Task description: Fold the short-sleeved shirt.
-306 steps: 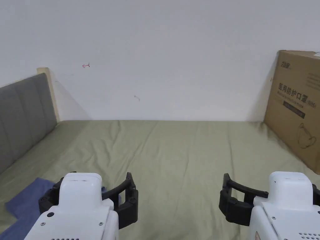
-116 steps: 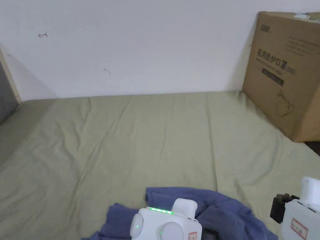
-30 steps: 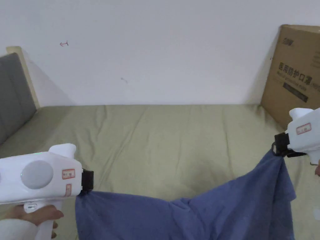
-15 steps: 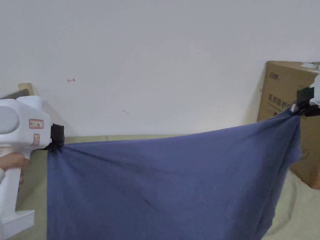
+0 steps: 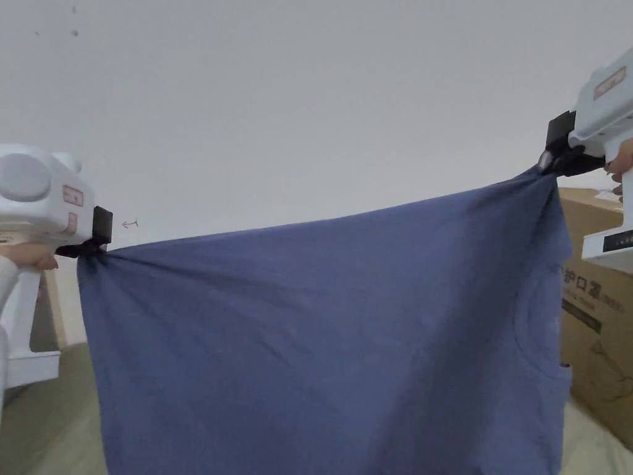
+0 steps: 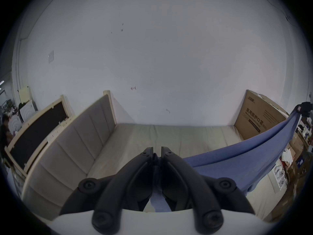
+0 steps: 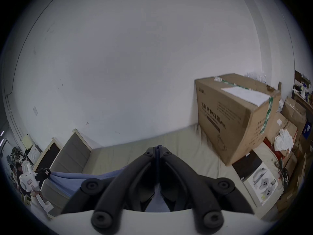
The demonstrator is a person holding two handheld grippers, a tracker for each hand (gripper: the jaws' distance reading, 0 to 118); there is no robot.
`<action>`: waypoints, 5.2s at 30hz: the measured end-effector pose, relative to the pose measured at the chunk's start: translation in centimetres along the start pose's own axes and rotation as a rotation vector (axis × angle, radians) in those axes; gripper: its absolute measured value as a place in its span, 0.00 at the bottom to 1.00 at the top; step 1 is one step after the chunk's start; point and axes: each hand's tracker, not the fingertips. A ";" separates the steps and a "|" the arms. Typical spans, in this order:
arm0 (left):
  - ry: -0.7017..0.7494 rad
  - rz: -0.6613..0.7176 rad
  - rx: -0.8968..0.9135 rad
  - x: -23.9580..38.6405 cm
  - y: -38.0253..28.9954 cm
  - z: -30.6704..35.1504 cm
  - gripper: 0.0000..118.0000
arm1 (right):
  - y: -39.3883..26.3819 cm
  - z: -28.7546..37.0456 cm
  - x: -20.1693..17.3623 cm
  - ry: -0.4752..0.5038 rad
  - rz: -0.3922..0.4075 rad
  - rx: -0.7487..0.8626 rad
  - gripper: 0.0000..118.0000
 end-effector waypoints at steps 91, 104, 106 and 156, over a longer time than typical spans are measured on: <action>-0.067 0.158 -0.581 -5.0 -37.8 -13.3 0.70 | -51.6 -4.7 6.2 0.024 0.070 -0.666 0.00; 0.081 0.071 -0.725 -3.5 -38.5 -25.1 0.42 | -53.0 -8.1 8.9 -0.007 -0.032 -0.735 0.00; 0.128 0.016 -0.715 -3.2 -38.8 -25.1 0.01 | -53.2 -8.4 9.1 -0.019 -0.037 -0.739 0.00; 0.000 0.007 -0.366 -2.5 -21.7 -9.7 0.01 | -24.0 -17.6 7.4 0.012 0.078 -0.511 0.00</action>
